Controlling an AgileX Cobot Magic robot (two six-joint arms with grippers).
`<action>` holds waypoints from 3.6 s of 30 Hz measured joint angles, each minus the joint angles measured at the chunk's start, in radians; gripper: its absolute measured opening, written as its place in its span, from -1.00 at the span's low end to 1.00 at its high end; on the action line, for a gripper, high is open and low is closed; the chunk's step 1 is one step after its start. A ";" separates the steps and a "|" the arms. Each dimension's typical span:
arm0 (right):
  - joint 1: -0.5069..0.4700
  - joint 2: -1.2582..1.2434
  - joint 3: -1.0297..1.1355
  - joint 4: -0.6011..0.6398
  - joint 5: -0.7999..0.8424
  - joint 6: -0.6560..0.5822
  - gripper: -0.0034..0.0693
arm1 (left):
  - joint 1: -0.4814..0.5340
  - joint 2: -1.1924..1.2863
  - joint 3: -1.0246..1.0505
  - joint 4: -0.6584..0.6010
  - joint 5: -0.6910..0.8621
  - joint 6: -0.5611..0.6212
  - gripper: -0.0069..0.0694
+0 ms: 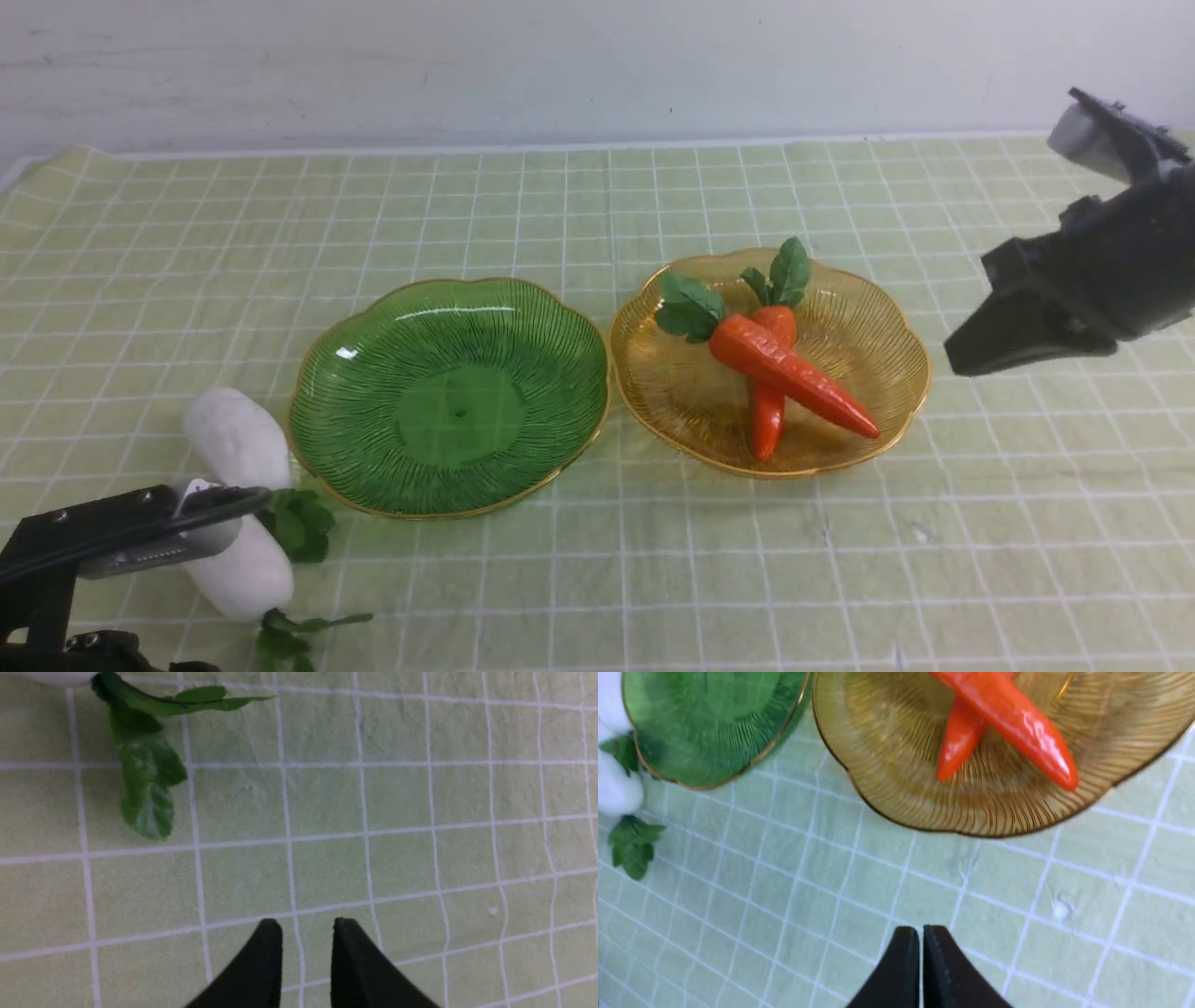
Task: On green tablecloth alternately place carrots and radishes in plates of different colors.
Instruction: 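Pick up the white radish and place it in the left plate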
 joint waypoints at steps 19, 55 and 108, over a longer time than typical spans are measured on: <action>0.030 -0.802 0.565 -0.192 -0.423 0.012 -0.94 | 0.000 0.000 0.000 0.046 -0.010 -0.011 -0.31; 0.030 -0.919 0.663 -0.162 -0.573 0.001 -0.94 | 0.000 0.398 -0.174 0.431 -0.265 -0.425 0.24; 0.030 -0.919 0.663 -0.114 -0.549 0.001 -0.94 | -0.040 0.624 -0.707 0.354 0.169 -0.352 0.32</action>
